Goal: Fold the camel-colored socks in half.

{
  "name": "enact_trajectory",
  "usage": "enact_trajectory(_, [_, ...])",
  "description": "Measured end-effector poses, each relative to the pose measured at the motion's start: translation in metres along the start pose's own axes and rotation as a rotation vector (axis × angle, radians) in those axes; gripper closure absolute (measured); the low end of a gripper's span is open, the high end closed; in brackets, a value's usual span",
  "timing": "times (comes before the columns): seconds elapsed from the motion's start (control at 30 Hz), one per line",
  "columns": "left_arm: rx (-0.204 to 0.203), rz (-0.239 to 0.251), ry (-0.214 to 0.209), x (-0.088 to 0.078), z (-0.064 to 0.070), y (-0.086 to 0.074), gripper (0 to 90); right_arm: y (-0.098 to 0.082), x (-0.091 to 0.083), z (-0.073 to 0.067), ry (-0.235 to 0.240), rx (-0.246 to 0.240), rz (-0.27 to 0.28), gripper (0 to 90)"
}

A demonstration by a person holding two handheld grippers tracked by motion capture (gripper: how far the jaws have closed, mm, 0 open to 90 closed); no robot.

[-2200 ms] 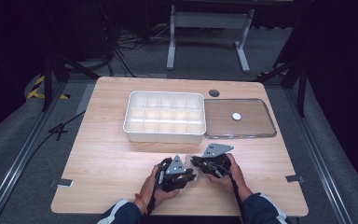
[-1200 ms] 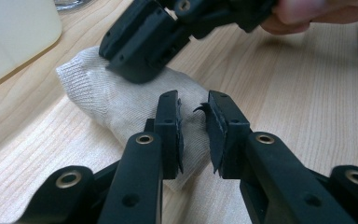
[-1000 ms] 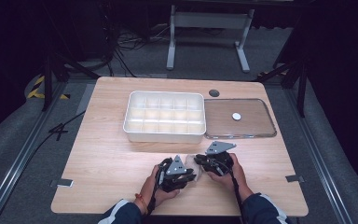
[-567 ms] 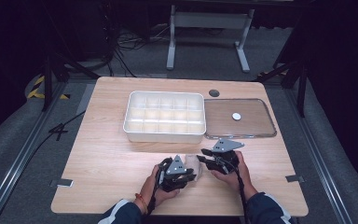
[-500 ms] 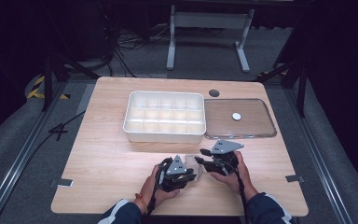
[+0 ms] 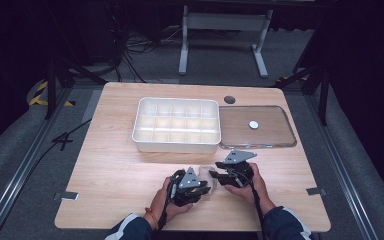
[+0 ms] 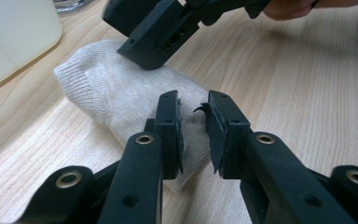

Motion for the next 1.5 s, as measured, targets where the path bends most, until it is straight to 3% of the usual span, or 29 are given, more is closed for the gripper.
enact_trajectory(0.1, [-0.001,0.0,-0.002,0.0,0.0,0.0,74.8,-0.006,0.005,0.0,0.023,0.029,-0.007,65.3])
enact_trajectory(0.2, [-0.002,0.004,-0.004,0.0,-0.001,0.0,74.8,-0.005,0.007,-0.001,0.019,0.024,-0.007,66.6])
enact_trajectory(0.3, [-0.002,0.003,-0.004,0.0,-0.001,0.0,74.9,-0.006,0.01,-0.002,0.024,0.05,-0.007,70.0])
enact_trajectory(0.5, [-0.004,0.011,-0.01,-0.003,0.0,0.001,71.6,-0.007,0.01,-0.004,0.018,0.016,-0.02,74.0])
enact_trajectory(0.6, [0.016,0.027,-0.014,-0.016,-0.003,0.007,66.0,-0.006,0.01,-0.004,0.008,0.01,-0.023,74.2])
enact_trajectory(0.67, [-0.009,0.065,-0.02,-0.028,-0.009,0.014,66.4,-0.007,0.01,-0.004,0.01,0.011,-0.022,74.2])
enact_trajectory(0.77, [-0.053,0.083,-0.009,-0.038,-0.021,0.011,67.5,-0.007,0.009,-0.004,0.011,0.014,-0.018,74.0])
enact_trajectory(0.8, [-0.076,0.086,-0.024,-0.036,-0.023,0.006,67.5,-0.007,0.009,-0.004,0.006,0.011,-0.015,73.1])
enact_trajectory(0.97, [-0.107,0.047,-0.041,-0.017,-0.025,-0.01,65.7,-0.004,0.005,-0.003,-0.007,0.038,0.0,60.8])
enact_trajectory(1.1, [-0.077,0.026,-0.046,-0.016,-0.022,-0.01,65.8,0.005,-0.005,-0.005,0.007,0.064,0.047,55.6])
enact_trajectory(1.27, [-0.061,0.032,-0.044,-0.014,-0.021,-0.009,65.6,0.013,-0.009,-0.017,0.032,0.032,0.078,51.4])
enact_trajectory(1.4, [-0.068,0.019,-0.03,-0.018,-0.022,-0.01,61.8,0.012,-0.004,-0.025,0.044,0.01,0.055,49.3])
enact_trajectory(1.5, [-0.041,-0.037,-0.007,-0.035,-0.027,-0.012,51.4,0.007,0.001,-0.022,0.066,0.036,0.013,46.1])
Point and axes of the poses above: each handheld gripper's, and its own axes: x roughly forward along the jaws, y roughly out of its top, z roughly to its right, the point moved 7 cm from there along x, roughly forward along the jaws, and after that the axes turned 8 degrees about x, right-handed, at the moved point
